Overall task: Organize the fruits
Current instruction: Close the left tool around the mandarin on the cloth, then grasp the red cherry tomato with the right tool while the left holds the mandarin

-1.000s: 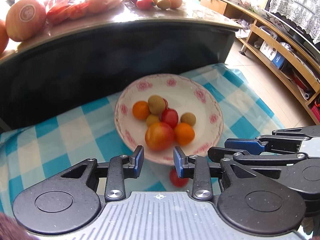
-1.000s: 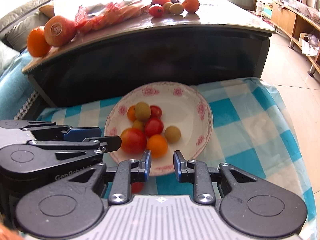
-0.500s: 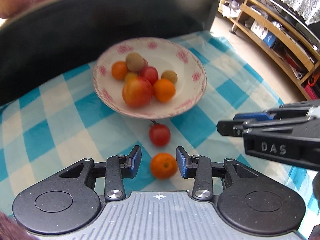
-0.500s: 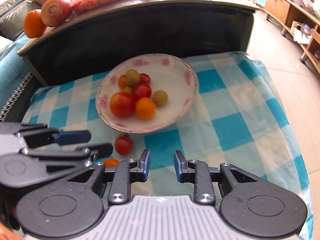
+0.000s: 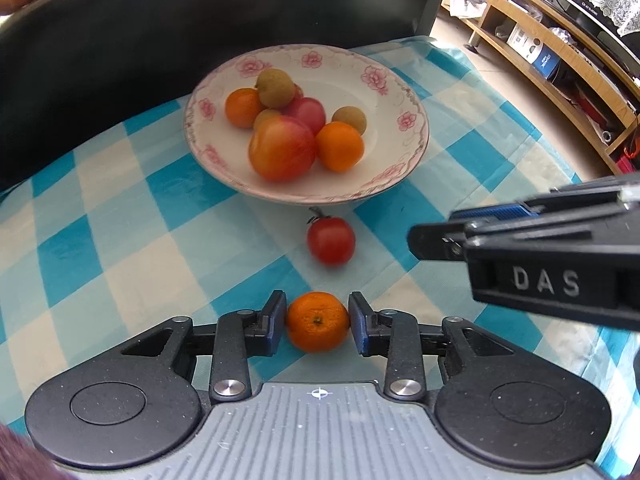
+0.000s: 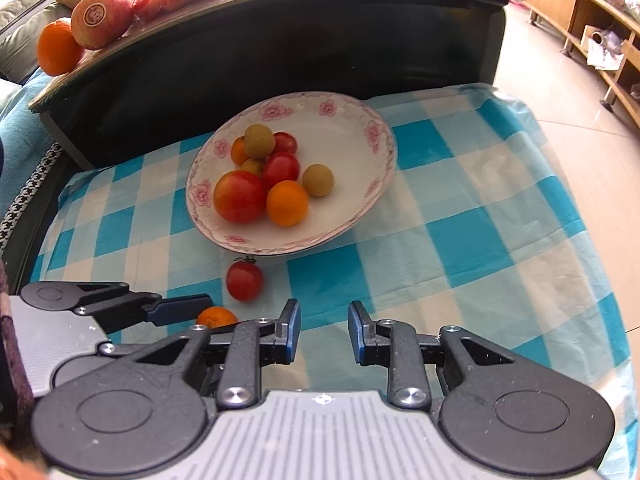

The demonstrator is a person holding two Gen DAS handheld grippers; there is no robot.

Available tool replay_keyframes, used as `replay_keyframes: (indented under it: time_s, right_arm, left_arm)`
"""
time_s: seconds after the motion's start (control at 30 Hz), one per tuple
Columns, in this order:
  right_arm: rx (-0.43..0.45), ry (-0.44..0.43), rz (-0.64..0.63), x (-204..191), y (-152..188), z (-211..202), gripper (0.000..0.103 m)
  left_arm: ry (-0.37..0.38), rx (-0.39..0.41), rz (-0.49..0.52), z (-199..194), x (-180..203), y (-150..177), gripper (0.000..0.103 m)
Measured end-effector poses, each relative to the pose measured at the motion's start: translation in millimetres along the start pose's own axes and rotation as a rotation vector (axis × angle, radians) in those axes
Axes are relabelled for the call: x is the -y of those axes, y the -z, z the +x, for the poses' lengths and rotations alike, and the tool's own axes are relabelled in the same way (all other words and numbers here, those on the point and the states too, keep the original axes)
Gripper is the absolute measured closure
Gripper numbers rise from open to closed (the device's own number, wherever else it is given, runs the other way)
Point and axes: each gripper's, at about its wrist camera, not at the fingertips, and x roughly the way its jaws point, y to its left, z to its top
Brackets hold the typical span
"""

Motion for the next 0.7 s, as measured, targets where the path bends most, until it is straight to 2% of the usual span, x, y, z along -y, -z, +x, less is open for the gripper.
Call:
replay_keyframes:
  time_s: [0.33,0.63,0.7]
  right_arm:
    - [0.006,-0.088,0.002,-22.4,-10.0,17.3,0.072]
    - [-0.02,-0.102,-0.021,-39.3,-21.2,48.3,0.068]
    - [-0.019,-0.081,-0.04,-44.5,-22.9,54.2,0.068]
  left_arm:
    - [0.024,-0.008,-0.013,-8.1,-14.2,13.0,0.061]
    - [0.035,-0.007,-0.014,-8.2,-16.8,14.9,0.06]
    - [0.035,-0.007,-0.012,-8.3,-16.8,15.1,0.06]
